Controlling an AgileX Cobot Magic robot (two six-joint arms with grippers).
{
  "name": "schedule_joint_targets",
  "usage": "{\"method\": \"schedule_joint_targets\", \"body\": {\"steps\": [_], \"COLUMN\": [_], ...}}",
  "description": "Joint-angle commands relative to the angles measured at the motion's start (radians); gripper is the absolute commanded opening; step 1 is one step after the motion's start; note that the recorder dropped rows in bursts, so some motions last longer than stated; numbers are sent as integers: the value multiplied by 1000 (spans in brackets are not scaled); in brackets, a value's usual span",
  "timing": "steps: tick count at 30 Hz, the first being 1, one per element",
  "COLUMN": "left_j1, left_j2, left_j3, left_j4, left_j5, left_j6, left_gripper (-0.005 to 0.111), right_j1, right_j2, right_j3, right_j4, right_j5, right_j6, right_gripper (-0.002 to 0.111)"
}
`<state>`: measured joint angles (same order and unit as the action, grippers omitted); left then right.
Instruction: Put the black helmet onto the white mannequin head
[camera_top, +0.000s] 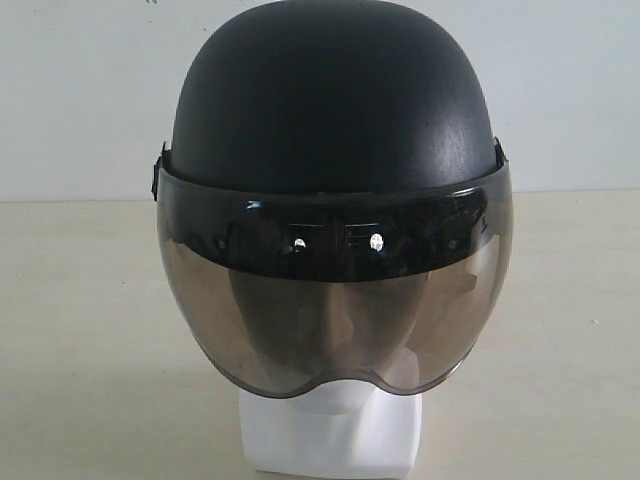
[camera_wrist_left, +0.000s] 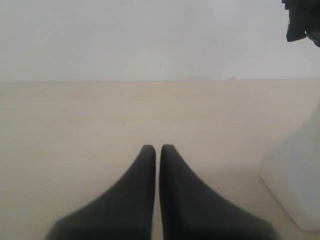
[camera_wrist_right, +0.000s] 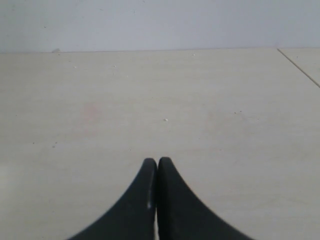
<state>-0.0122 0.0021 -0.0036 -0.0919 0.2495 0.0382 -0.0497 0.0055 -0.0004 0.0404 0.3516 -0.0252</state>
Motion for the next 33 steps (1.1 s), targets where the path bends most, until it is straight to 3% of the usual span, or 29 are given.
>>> {"method": "schedule_joint_targets", "body": {"steps": [1,20,28,33], "left_j1": [2,5,123,115], "left_j2": [-2,-2,-2,-2], "left_j3": [4,4,4,4], "left_j4": [12,12,12,12], "left_j5": [71,68,65,65], "left_j6": [-16,-16,-16,-16], "left_gripper": [4,4,4,4], "right_j1": [-1,-1,-1,-1], "right_j2": [-5,-5,-5,-5], "right_j3": [0,0,0,0], "right_j4": [2,2,0,0], "right_j5": [-4,-4,-8,-11], "right_j6": [-2,-2,-2,-2], "right_gripper": [0,0,0,0]}}
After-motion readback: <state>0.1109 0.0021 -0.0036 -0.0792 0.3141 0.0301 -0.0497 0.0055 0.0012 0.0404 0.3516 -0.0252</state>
